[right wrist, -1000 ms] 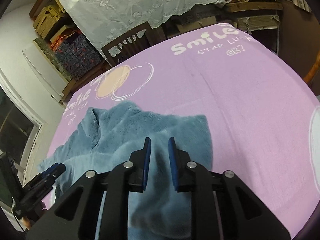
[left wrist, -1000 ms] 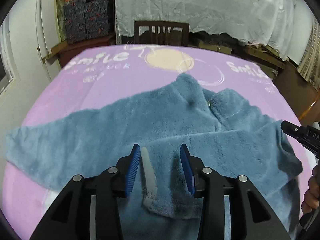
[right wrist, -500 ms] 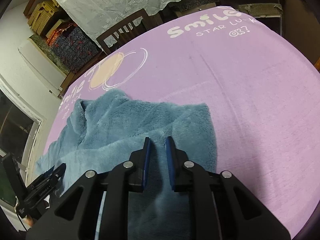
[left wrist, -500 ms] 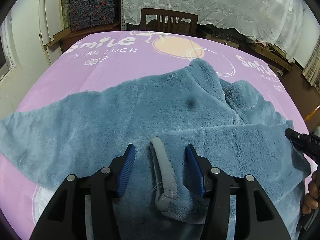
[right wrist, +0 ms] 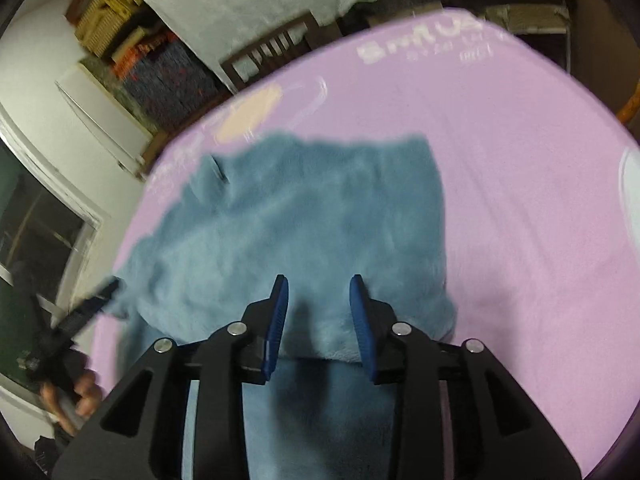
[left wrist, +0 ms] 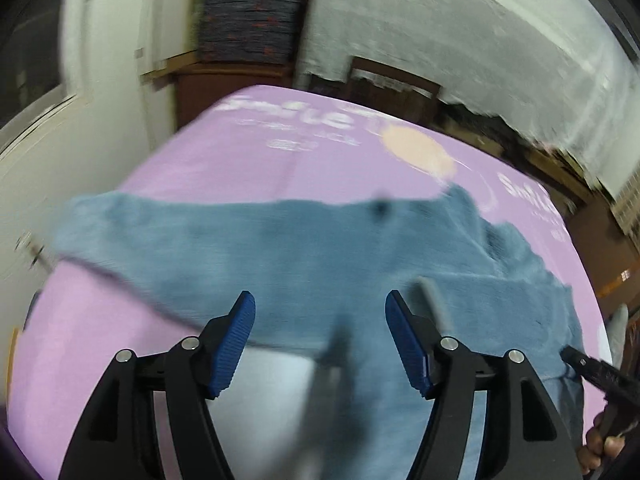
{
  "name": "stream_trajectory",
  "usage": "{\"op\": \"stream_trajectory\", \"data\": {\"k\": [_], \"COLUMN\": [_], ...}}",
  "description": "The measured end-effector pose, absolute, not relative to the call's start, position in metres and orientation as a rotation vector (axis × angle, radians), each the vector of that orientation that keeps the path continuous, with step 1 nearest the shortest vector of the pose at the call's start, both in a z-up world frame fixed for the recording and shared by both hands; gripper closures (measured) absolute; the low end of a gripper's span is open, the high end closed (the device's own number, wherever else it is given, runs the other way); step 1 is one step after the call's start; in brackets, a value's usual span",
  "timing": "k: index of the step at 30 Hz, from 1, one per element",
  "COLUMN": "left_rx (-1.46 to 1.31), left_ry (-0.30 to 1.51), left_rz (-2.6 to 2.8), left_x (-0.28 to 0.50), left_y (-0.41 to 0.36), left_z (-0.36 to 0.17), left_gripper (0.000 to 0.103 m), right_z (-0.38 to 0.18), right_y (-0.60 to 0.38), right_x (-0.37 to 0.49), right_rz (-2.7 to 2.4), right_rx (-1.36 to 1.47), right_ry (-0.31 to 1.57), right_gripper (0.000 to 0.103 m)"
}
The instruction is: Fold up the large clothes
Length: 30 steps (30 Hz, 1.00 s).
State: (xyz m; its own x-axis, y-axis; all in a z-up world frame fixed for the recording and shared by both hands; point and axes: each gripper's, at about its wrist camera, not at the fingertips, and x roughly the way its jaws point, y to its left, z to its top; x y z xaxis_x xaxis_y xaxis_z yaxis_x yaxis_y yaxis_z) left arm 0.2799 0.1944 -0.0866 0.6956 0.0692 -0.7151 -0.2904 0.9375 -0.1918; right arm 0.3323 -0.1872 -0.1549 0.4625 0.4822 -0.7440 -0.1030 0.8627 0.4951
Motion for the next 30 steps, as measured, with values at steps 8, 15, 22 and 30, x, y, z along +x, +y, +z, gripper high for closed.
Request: {"op": "stream_trajectory", "data": {"k": [8, 15, 22, 30], "left_rx": [-0.581, -0.683, -0.681, -0.693], "left_ry": [0.759, 0.746, 0.736, 0.714], "left_rz": [0.309, 0.368, 0.387, 0.381], "left_x": [0.246, 0.241, 0.251, 0.255], "left_y": [0.308, 0.363, 0.367, 0.369], "left_z": [-0.089, -0.094, -0.107, -0.112], "left_gripper": [0.036, 0.036, 0.041, 0.084], "right_z": [-0.125, -0.095, -0.114, -0.141], "right_y": [-0.187, -0.146, -0.128, -0.139], "right_x": [0.31, 0.278, 0.283, 0.295], "right_rz": [0.36, 0.401, 0.348, 0.339], "right_rx": [0.437, 0.341, 0.318, 0.364], "right_ry": [0.991, 0.863, 0.808, 0.876], "right_gripper": [0.069, 0.051, 0.051, 0.051]}}
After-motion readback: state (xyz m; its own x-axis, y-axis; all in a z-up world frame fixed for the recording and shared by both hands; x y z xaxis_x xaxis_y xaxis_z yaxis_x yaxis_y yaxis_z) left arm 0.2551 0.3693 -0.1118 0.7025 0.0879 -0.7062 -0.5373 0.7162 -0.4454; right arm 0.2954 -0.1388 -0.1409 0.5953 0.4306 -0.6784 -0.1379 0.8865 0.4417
